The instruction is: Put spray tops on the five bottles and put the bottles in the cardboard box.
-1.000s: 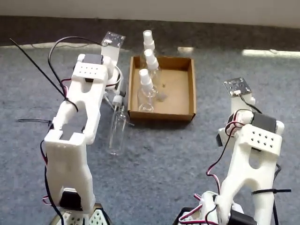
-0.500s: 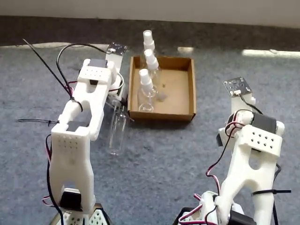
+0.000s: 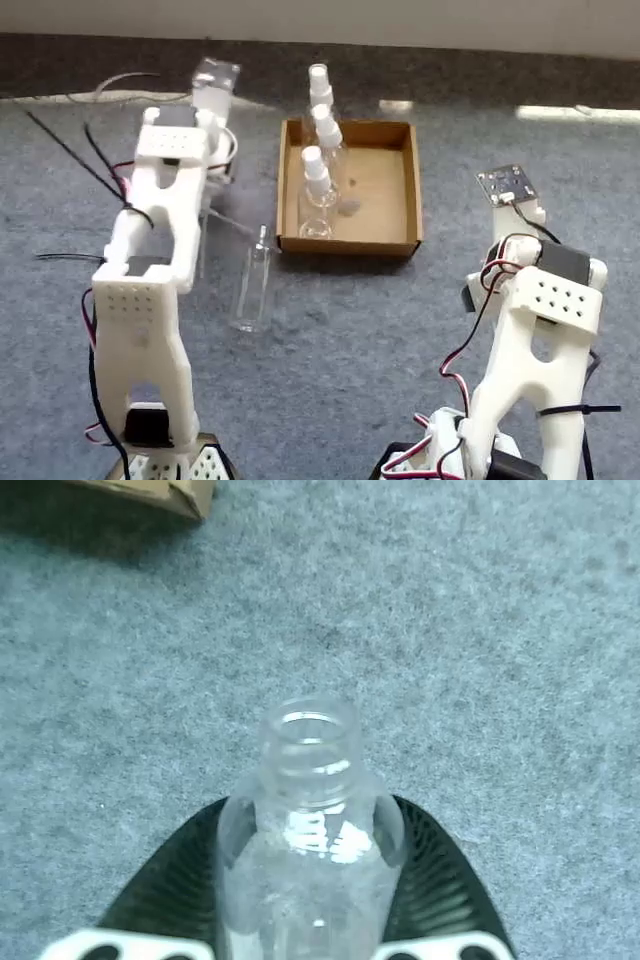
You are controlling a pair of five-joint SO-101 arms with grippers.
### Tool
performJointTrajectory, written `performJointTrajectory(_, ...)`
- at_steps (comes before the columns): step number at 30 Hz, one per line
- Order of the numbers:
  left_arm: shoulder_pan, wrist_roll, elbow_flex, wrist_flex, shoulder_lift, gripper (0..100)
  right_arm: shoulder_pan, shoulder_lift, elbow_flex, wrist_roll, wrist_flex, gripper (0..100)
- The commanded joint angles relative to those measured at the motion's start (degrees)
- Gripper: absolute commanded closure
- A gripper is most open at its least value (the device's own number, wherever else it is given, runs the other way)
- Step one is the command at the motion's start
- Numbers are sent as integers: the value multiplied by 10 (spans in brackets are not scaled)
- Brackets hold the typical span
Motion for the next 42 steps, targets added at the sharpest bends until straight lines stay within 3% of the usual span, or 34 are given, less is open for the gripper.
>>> performJointTrajectory(1, -38, -4, -131, 68, -81, 926, -6, -19, -5, 2, -2, 995)
performJointTrajectory(6, -64, -1, -287, 161, -118, 926, -7, -20, -6, -6, -2, 995)
performJointTrajectory(11, -63, 3, -468, 283, -182, 927, -15, -35, -6, -68, -8, 995)
performJointTrajectory(13, -64, 25, -482, 288, -223, 927, -45, -73, -1, -80, -8, 995)
performJointTrajectory(16, -54, 53, -419, 290, -300, 927, -108, -164, 1, -120, -31, 995)
performJointTrajectory(22, 39, 66, -123, 287, -548, 927, -189, -310, 83, -188, -81, 995)
performJointTrajectory(27, 153, 67, 39, 202, -703, 927, -292, -384, 157, -244, -137, 995)
performJointTrajectory(30, 202, 84, 113, 128, -738, 927, -358, -458, 205, -293, -190, 995)
performJointTrajectory(34, 247, 133, 172, 9, -749, 927, -426, -590, 313, -297, -275, 995)
performJointTrajectory(39, 312, 135, 204, -75, -747, 927, -433, -735, 417, -297, -278, 995)
performJointTrajectory(42, 354, 135, 230, -121, -745, 927, -435, -743, 444, -297, -262, 995)
